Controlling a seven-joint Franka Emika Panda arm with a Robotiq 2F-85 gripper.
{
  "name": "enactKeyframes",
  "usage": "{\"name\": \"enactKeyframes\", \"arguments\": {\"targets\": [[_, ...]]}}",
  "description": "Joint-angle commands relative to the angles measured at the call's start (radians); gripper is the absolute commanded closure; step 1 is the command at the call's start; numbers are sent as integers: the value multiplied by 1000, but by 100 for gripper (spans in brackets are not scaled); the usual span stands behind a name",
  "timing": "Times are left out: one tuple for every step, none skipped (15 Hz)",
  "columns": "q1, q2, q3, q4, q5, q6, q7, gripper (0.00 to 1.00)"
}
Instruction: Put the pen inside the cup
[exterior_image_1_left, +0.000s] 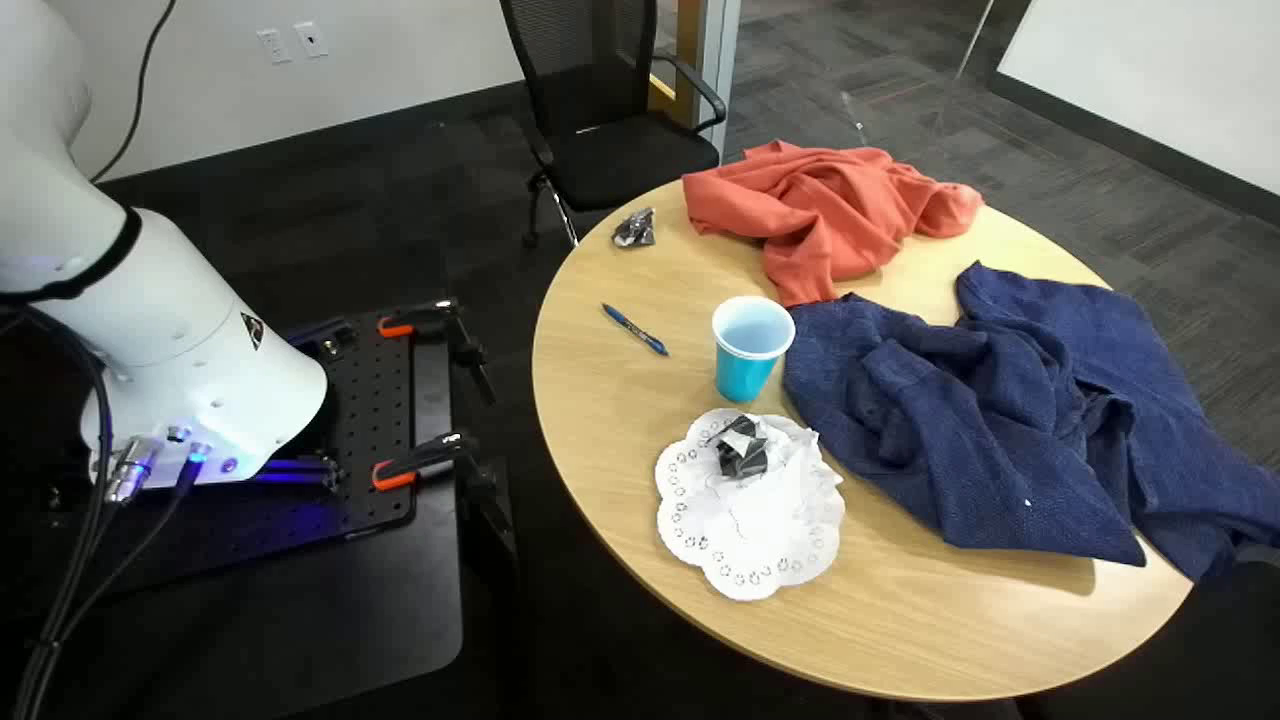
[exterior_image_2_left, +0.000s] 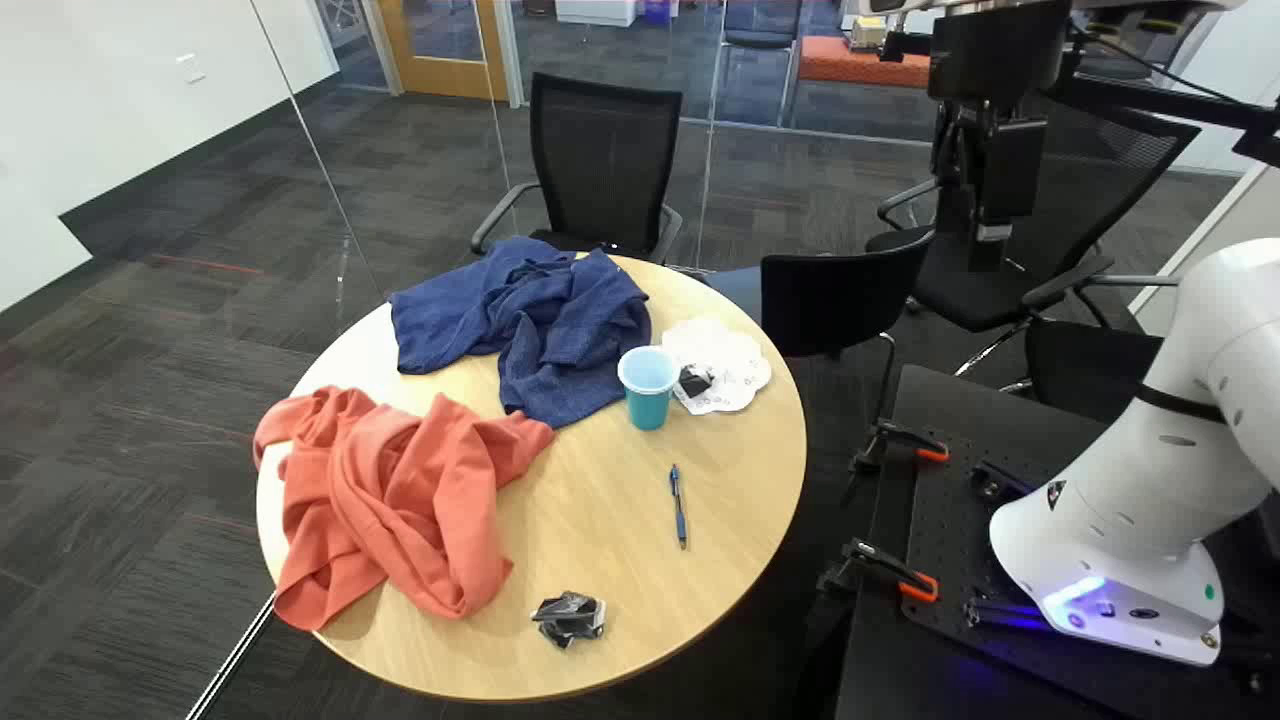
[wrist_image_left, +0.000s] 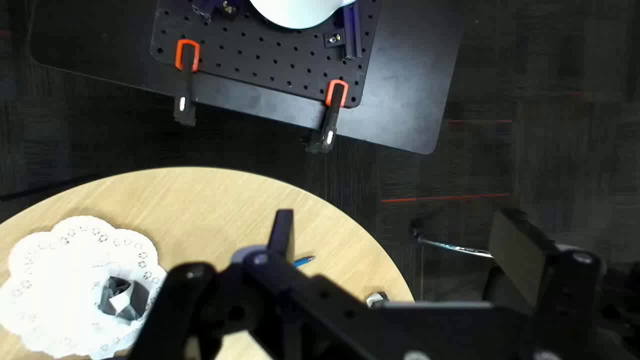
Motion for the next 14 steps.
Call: {"name": "enactKeyframes", "arguments": {"targets": [[-20, 2, 14, 2, 7, -3, -10, 0], [-20, 2, 14, 2, 7, -3, -10, 0], [-20, 2, 14, 2, 7, -3, -10, 0], [-20, 2, 14, 2, 7, -3, -10, 0], [-20, 2, 14, 2, 7, -3, -10, 0], [-20, 3, 18, -1, 8, 5, -4, 0], [-25, 4, 28, -6, 11, 20, 18, 0], [-30, 7, 37, -10, 15, 34, 36, 0], [-41, 11, 53, -20, 18, 60, 79, 0], [-49, 15, 66, -29, 23, 87, 118, 0], [-57, 20, 85, -41, 24, 120, 164, 0], [-63, 24, 104, -57, 27, 157, 211, 0], [-67, 30, 120, -70, 30, 188, 249, 0], [-71, 36, 136, -85, 32, 225, 293, 0]]}}
